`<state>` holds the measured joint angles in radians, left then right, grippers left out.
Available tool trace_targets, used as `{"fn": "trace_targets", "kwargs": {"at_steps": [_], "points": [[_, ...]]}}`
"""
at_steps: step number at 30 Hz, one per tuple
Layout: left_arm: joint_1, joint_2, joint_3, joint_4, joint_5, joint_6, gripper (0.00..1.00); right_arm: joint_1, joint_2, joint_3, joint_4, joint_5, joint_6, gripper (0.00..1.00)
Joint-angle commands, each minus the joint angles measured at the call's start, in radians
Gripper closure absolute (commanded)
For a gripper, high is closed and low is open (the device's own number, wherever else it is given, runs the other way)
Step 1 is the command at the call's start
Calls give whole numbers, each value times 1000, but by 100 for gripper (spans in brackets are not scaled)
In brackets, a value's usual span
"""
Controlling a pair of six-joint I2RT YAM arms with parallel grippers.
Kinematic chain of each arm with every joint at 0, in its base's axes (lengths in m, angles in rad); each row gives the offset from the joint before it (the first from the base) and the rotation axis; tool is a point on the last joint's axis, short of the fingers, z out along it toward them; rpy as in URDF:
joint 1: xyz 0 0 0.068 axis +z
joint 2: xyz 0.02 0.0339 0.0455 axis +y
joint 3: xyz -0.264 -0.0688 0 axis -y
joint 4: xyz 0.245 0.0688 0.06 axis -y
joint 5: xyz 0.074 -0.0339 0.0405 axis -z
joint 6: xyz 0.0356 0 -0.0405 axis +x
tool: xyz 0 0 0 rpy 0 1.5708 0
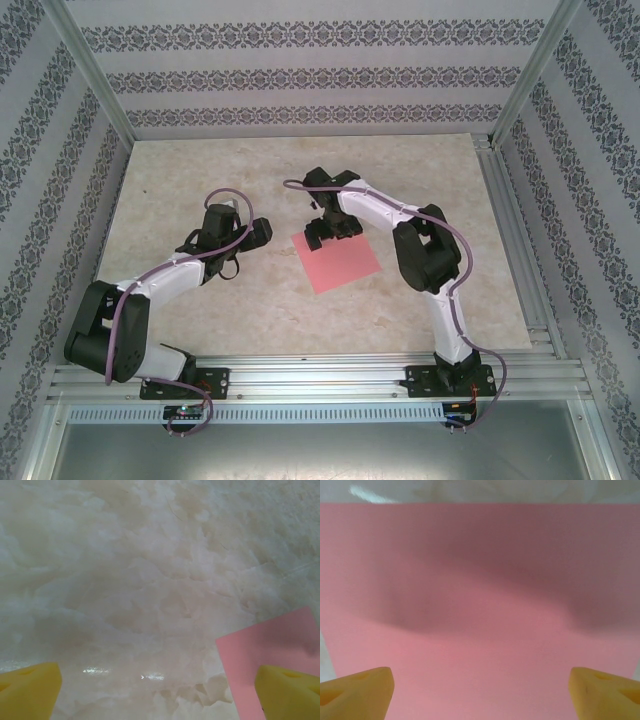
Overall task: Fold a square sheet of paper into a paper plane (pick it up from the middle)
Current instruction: Fold the square sheet of paper in half at the center of the table.
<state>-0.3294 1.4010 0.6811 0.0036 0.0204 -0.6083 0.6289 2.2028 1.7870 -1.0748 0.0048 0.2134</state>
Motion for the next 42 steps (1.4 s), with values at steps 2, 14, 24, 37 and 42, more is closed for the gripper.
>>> {"fn": "trace_targets", "kwargs": {"at_steps": [2, 14, 24, 37, 42], "points": [[-1, -25, -9, -16, 4, -4, 0, 17, 23, 17, -33, -26, -23, 10], [-2, -29, -10, -28, 27, -2, 0, 26, 63, -18, -29, -22, -16, 9], [-1, -30, -9, -37, 38, 3, 0, 30, 87, -46, -35, 27, -3, 14], [-2, -27, 3, -47, 41, 11, 0, 35, 60, -55, -22, 43, 12, 34], [-2, -31, 4, -53, 41, 14, 0, 35, 36, -62, -13, 39, 11, 38]]}}
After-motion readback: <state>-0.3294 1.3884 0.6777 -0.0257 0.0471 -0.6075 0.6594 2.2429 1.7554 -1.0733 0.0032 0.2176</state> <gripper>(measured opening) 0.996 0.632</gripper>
